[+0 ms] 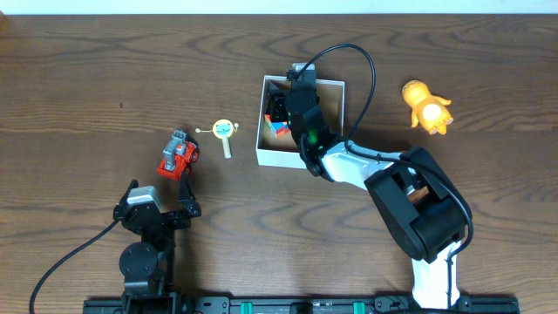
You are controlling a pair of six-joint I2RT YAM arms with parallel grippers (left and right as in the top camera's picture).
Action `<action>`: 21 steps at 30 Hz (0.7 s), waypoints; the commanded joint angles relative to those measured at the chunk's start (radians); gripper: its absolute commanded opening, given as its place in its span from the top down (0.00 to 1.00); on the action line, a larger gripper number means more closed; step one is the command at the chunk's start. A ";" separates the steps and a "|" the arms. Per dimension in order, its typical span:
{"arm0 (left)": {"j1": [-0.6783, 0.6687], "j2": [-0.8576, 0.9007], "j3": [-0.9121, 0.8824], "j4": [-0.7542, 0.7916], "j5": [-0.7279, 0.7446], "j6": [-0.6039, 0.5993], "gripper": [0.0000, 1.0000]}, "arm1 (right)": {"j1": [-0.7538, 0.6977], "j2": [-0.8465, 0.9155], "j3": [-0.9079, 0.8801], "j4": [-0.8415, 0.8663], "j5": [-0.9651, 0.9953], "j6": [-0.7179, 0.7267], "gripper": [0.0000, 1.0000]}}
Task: Pack container
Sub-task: 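Carry the cube with the right gripper into the white box, then lower the cube into the box corner and open the right gripper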
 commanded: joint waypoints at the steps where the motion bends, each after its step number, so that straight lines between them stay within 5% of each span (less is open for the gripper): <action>1: -0.004 -0.002 -0.020 -0.039 -0.005 0.013 0.02 | 0.008 0.012 0.024 0.003 0.000 -0.028 0.36; 13: -0.004 -0.002 -0.020 -0.039 -0.005 0.013 0.02 | 0.008 -0.105 0.062 -0.262 -0.067 -0.370 0.40; 18: -0.004 -0.002 -0.020 -0.039 -0.005 0.013 0.02 | 0.008 -0.172 0.062 -0.418 -0.074 -0.397 0.12; 21: -0.004 -0.002 -0.020 -0.039 -0.005 0.013 0.02 | 0.008 -0.200 0.062 -0.445 -0.075 -0.397 0.10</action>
